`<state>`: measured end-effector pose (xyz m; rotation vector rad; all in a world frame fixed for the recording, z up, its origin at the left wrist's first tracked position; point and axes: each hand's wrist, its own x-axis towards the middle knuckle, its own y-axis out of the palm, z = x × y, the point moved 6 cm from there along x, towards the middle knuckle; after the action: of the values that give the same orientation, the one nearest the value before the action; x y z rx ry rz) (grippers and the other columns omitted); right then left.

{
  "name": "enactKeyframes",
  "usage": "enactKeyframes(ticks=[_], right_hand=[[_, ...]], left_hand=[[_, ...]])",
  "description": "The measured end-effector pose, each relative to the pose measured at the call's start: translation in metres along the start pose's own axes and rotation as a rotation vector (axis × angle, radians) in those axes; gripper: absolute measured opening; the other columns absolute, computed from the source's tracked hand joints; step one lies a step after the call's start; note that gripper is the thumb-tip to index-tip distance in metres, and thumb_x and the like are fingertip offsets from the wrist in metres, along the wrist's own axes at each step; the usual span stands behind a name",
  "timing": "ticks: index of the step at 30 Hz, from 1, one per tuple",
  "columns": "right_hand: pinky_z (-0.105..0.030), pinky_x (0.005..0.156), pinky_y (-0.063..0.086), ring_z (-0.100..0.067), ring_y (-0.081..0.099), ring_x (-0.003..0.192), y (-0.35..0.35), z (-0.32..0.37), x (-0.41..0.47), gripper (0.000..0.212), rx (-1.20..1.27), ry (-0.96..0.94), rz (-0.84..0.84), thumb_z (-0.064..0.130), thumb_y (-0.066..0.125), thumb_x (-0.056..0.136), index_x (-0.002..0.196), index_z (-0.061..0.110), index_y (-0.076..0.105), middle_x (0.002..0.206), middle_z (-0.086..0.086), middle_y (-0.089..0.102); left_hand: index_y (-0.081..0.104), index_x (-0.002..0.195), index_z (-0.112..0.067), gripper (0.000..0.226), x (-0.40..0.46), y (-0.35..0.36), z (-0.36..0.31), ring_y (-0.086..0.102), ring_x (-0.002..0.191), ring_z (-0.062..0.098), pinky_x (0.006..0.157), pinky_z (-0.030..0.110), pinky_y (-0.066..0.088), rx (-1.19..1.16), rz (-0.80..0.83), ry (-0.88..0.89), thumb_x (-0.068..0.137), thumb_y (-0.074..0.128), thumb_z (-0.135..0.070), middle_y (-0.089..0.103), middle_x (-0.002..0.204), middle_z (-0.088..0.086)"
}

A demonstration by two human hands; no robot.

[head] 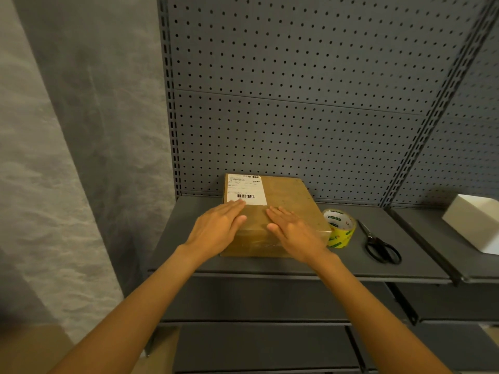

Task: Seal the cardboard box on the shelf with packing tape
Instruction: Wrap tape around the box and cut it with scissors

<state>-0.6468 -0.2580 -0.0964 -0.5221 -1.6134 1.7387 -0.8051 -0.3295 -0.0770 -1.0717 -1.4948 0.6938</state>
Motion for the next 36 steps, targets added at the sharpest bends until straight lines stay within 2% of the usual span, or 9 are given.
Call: enactKeyframes(ticks=[3,5,8,12,19,23,28,32,36], right_hand=[[-0.022,0.115,0.009,-0.01,0.019,0.144,-0.001,0.001,-0.001,0.055,-0.046,-0.013,-0.067,0.049,0.022,0.1,0.148,0.022,0.027,0.154,0.005,0.027],[-0.018,0.112,0.007,-0.009,0.022,0.143,-0.001,0.001,-0.003,0.068,-0.064,-0.026,-0.106,0.058,0.009,0.093,0.147,0.023,0.029,0.153,0.005,0.031],[-0.018,0.11,0.007,-0.01,0.028,0.141,0.001,0.001,-0.003,0.076,-0.081,-0.035,-0.163,0.058,0.001,0.087,0.145,0.022,0.034,0.15,0.005,0.036],[-0.023,0.11,0.015,-0.015,0.038,0.137,0.002,0.001,-0.003,0.077,-0.078,-0.047,-0.217,0.062,0.002,0.091,0.141,0.019,0.043,0.144,0.001,0.045],[-0.036,0.106,0.033,-0.021,0.053,0.124,0.002,0.003,-0.004,0.069,-0.063,-0.061,-0.306,0.053,0.011,0.098,0.13,0.013,0.057,0.131,-0.004,0.059],[-0.036,0.104,0.035,-0.021,0.055,0.123,0.001,0.004,-0.005,0.068,-0.082,-0.057,-0.317,0.052,0.012,0.098,0.129,0.013,0.058,0.13,-0.004,0.06],[-0.036,0.106,0.035,-0.021,0.052,0.126,0.003,0.004,-0.004,0.073,-0.102,-0.047,-0.252,0.056,0.007,0.097,0.132,0.012,0.055,0.133,-0.005,0.057],[-0.035,0.113,0.026,-0.02,0.039,0.136,0.003,0.004,-0.005,0.086,-0.1,-0.042,-0.18,0.064,-0.006,0.089,0.141,0.015,0.043,0.144,-0.004,0.046],[-0.027,0.115,0.013,-0.015,0.027,0.142,0.001,0.004,-0.007,0.088,-0.103,-0.029,-0.139,0.064,-0.008,0.082,0.147,0.018,0.031,0.152,0.0,0.033]], left_hand=[[0.029,0.147,-0.017,0.074,0.005,0.025,-0.007,0.024,0.142,0.01,0.114,0.024,0.008,0.044,0.11,0.021,0.094,0.0,-0.059,0.031,0.152,-0.001],[0.037,0.143,-0.014,0.091,0.006,0.033,-0.006,0.031,0.139,0.013,0.114,0.027,0.008,0.099,0.12,0.046,0.088,-0.014,-0.064,0.039,0.148,0.003],[0.041,0.141,-0.009,0.087,0.007,0.036,-0.002,0.039,0.135,0.019,0.112,0.033,0.015,0.142,0.167,0.114,0.091,-0.006,-0.063,0.043,0.144,0.008],[0.024,0.148,-0.011,0.091,0.007,0.037,-0.001,0.021,0.143,0.016,0.114,0.028,0.002,0.103,0.177,0.166,0.083,-0.004,-0.069,0.026,0.154,0.006],[0.004,0.151,-0.014,0.083,0.005,0.039,0.003,0.002,0.146,0.013,0.115,0.024,-0.004,0.063,0.245,0.198,0.09,0.041,-0.057,0.005,0.159,0.003],[0.002,0.151,-0.014,0.088,0.005,0.039,0.001,0.0,0.146,0.013,0.114,0.022,-0.007,0.079,0.233,0.201,0.088,0.05,-0.055,0.003,0.159,0.002],[0.001,0.151,-0.015,0.097,0.004,0.037,0.0,-0.001,0.146,0.014,0.113,0.023,-0.008,0.074,0.275,0.194,0.083,0.059,-0.054,0.002,0.159,0.002],[-0.002,0.151,-0.014,0.11,0.003,0.036,-0.001,-0.003,0.146,0.013,0.113,0.023,-0.009,0.127,0.278,0.186,0.075,0.073,-0.043,-0.002,0.159,0.002],[0.0,0.151,-0.017,0.105,0.003,0.036,-0.003,-0.003,0.145,0.009,0.113,0.022,-0.008,0.061,0.305,0.126,0.076,0.06,-0.061,-0.001,0.159,-0.002]])
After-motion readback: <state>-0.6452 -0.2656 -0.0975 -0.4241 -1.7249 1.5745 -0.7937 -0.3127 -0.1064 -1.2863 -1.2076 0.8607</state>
